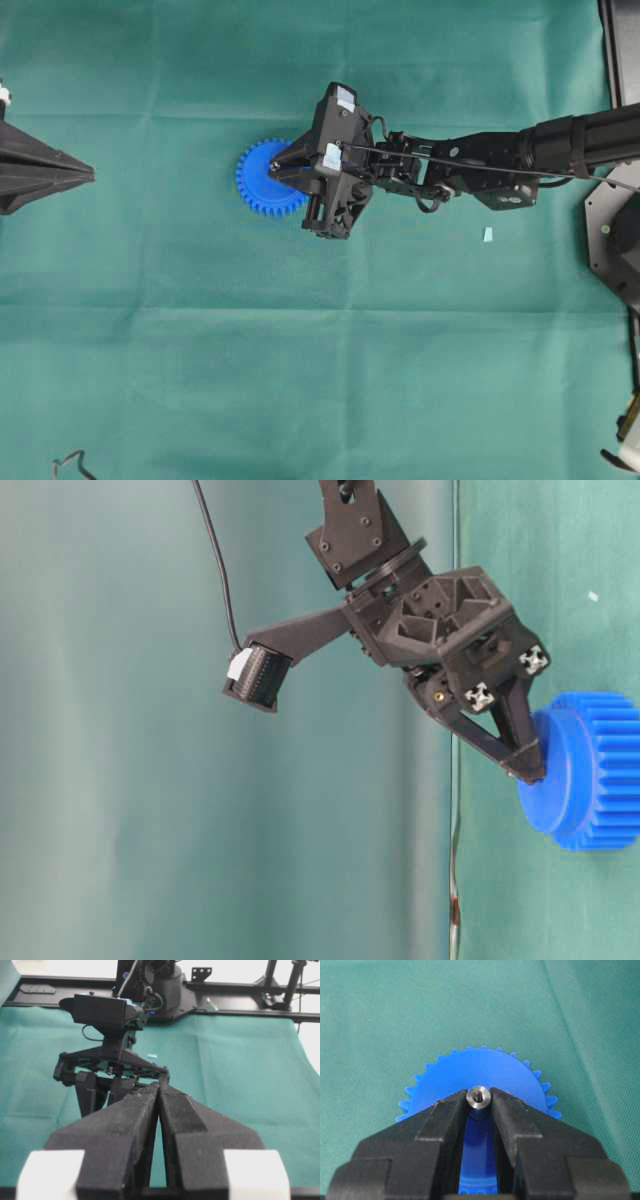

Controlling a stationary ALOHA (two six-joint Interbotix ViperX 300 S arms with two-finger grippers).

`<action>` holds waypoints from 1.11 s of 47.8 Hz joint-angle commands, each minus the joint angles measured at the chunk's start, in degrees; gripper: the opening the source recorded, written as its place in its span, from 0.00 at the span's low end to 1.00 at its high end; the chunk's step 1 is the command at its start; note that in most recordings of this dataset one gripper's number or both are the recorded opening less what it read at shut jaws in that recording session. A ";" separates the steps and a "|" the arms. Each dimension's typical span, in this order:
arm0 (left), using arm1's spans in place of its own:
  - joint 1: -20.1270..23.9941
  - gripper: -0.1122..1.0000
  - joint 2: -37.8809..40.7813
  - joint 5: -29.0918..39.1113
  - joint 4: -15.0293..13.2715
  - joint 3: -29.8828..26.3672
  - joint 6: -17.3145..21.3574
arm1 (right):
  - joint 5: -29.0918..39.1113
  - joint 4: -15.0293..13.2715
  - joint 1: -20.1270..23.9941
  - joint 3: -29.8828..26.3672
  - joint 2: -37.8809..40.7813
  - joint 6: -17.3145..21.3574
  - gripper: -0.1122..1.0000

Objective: Insert the shaft into the center hole of the gear.
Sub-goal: 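Lower the shaft into the blue gear's center hole with the right gripper, then open the right gripper and withdraw it up and right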

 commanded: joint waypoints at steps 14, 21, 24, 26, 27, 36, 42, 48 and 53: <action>-0.18 0.10 0.44 -0.26 0.18 -1.58 0.09 | -0.44 0.18 -0.18 -0.88 -0.70 0.09 0.84; -0.18 0.10 0.44 -0.26 0.18 -1.58 0.09 | -0.26 0.18 -0.18 -0.97 -1.14 0.18 0.85; -0.09 0.10 0.44 -0.26 0.18 -1.58 0.09 | -0.09 0.18 -0.18 -0.97 -1.93 0.09 0.83; -0.18 0.10 0.44 -0.26 0.18 -1.58 0.09 | 0.00 0.26 -0.18 -0.88 -2.72 -0.09 0.82; -0.18 0.10 0.44 -0.26 0.18 -1.58 0.00 | 0.09 0.18 -0.18 -0.88 -3.16 -0.18 0.83; -0.09 0.10 0.44 -0.26 0.18 -1.58 0.00 | 2.02 0.00 -0.18 -0.18 -9.14 -0.97 0.83; -0.09 0.10 0.44 -0.26 0.18 -1.58 0.00 | 3.43 -0.09 -0.18 0.88 -13.54 -2.02 0.83; -0.18 0.10 0.44 -0.26 0.18 -1.58 0.00 | 4.04 -0.18 -0.18 2.81 -18.46 -2.81 0.83; -0.09 0.10 0.35 -0.26 0.18 -1.58 0.00 | 3.78 -0.09 -0.18 5.10 -22.32 -2.90 0.83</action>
